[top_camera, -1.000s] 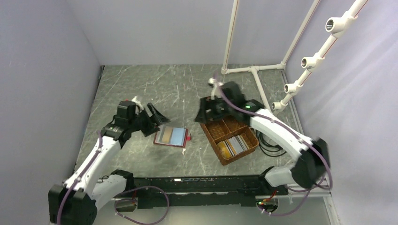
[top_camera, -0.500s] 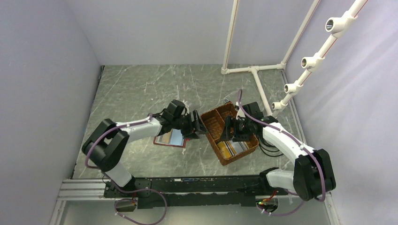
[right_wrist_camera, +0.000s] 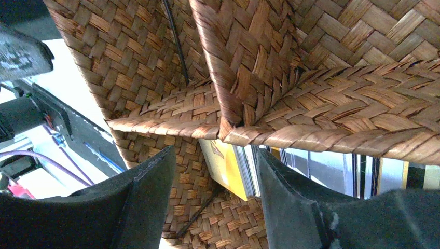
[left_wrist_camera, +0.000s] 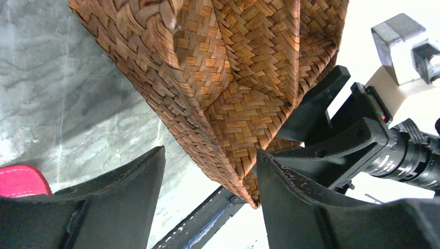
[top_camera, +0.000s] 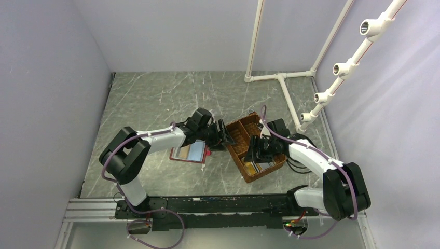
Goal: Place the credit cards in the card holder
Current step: Pick up the credit card from the storage box.
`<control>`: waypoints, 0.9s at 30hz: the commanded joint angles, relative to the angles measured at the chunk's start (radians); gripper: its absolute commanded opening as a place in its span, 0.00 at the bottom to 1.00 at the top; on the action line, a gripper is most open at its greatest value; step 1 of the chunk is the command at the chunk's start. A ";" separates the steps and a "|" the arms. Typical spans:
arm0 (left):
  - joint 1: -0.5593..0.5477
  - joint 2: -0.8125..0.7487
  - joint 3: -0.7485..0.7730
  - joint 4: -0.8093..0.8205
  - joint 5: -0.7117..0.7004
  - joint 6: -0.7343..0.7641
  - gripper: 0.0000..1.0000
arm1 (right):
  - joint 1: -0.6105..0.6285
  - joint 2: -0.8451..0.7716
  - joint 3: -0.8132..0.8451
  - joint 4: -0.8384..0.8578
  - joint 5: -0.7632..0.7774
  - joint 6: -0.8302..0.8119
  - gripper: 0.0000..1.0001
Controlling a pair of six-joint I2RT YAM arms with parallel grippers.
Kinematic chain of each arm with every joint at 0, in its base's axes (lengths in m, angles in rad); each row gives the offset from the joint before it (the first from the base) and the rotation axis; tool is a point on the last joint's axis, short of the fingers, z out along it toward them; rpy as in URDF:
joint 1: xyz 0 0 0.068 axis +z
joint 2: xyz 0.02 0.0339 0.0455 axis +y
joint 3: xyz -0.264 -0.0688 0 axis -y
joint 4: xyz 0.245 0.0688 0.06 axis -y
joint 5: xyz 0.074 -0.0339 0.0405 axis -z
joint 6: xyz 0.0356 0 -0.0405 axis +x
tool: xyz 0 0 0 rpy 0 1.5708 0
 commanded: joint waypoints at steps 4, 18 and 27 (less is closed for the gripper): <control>-0.004 0.012 0.034 -0.036 -0.043 -0.008 0.69 | 0.009 -0.006 -0.039 0.090 -0.058 0.025 0.61; -0.004 0.009 0.033 -0.038 -0.054 -0.005 0.69 | 0.010 -0.100 -0.072 0.138 -0.194 0.111 0.39; -0.004 0.015 0.035 -0.023 -0.046 -0.008 0.70 | 0.010 -0.093 -0.086 0.161 -0.233 0.122 0.28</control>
